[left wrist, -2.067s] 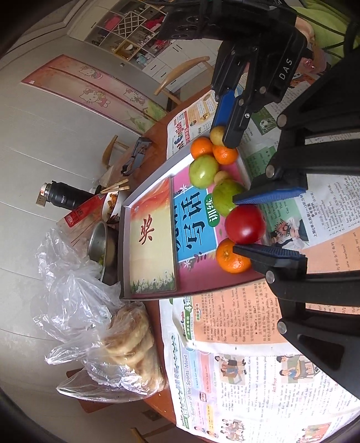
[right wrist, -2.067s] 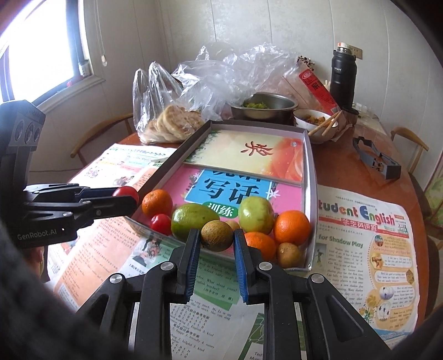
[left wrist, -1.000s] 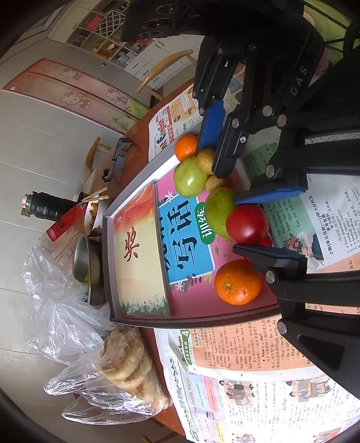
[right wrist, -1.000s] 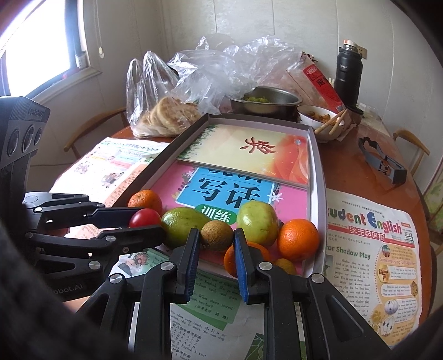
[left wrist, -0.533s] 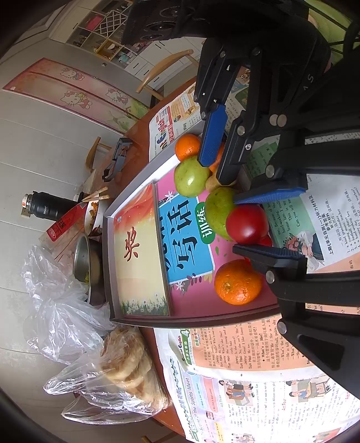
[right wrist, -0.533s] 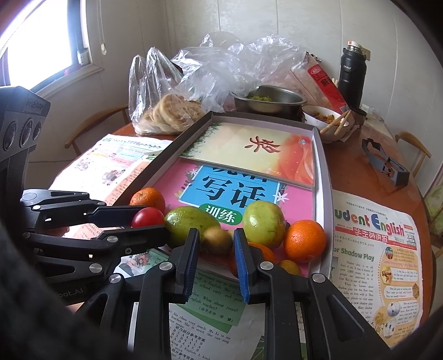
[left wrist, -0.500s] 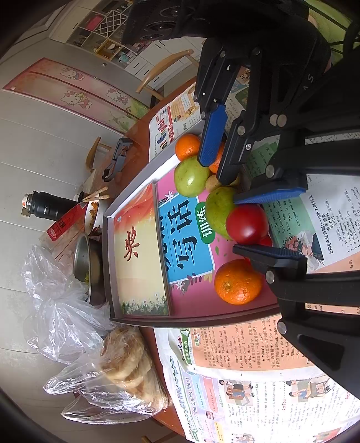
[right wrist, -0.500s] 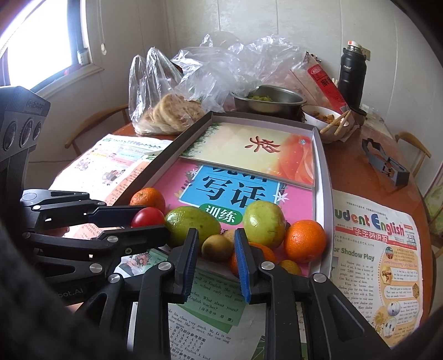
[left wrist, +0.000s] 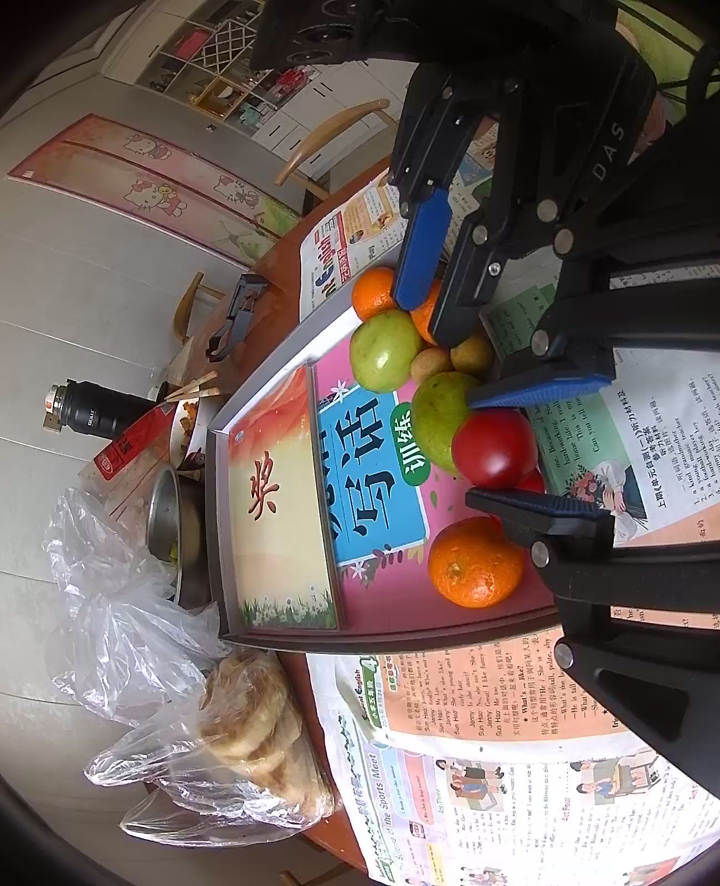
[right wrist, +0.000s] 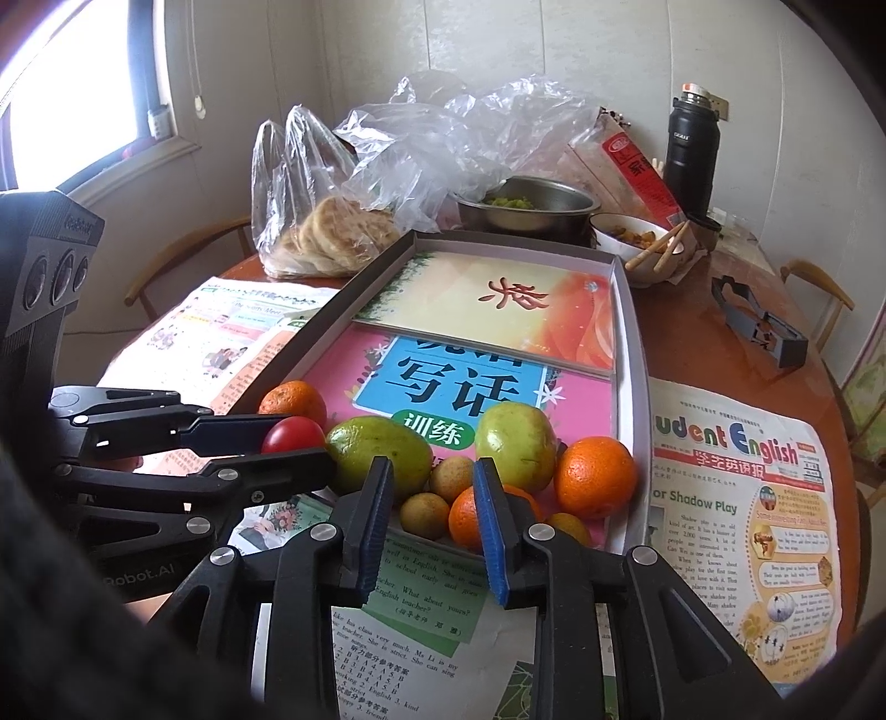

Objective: Organize fruits
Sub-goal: 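Open both tools to release the tomato and kiwi in the tray, withdraw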

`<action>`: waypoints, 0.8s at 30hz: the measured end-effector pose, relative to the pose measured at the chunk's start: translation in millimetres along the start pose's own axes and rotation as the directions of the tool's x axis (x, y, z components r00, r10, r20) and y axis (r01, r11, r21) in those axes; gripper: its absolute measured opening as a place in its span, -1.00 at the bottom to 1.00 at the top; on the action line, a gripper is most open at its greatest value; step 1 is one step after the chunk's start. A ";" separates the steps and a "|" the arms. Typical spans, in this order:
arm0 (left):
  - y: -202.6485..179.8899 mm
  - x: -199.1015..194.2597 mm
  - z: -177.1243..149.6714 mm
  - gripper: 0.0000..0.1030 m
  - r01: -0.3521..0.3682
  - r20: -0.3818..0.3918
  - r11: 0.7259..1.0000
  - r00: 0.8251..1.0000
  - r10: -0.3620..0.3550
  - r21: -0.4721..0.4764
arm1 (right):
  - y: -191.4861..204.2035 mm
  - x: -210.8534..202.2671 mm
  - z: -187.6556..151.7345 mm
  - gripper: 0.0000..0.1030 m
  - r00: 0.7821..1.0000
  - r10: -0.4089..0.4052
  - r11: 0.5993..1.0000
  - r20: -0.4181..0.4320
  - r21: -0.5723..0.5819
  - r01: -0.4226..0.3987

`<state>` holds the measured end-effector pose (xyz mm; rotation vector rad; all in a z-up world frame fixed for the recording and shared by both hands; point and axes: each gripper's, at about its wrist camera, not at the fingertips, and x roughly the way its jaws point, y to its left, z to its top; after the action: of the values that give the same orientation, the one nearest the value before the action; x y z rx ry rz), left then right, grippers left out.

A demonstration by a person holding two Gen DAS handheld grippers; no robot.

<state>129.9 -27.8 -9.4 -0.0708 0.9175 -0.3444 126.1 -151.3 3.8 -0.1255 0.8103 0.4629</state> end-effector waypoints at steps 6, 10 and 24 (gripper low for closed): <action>3.8 1.1 -0.6 -0.23 -0.010 -0.006 1.000 1.000 0.010 -0.024 | -3.0 -9.8 -1.8 -0.19 1.000 -0.012 1.000 0.017 0.020 0.012; 4.0 -1.3 -0.9 -0.19 -0.012 0.001 1.000 1.000 0.012 -0.026 | -3.4 -15.2 -2.7 -0.13 0.999 -0.023 0.999 0.025 0.029 0.022; -1.7 -40.0 -5.9 0.61 -0.044 0.087 0.997 0.995 0.049 -0.059 | -6.1 -46.2 -13.4 0.14 0.996 -0.053 0.995 0.066 0.086 0.047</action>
<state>102.5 -16.0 18.0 -0.1160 0.8402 -0.2700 92.4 -176.7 27.6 -0.0515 0.7568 0.3830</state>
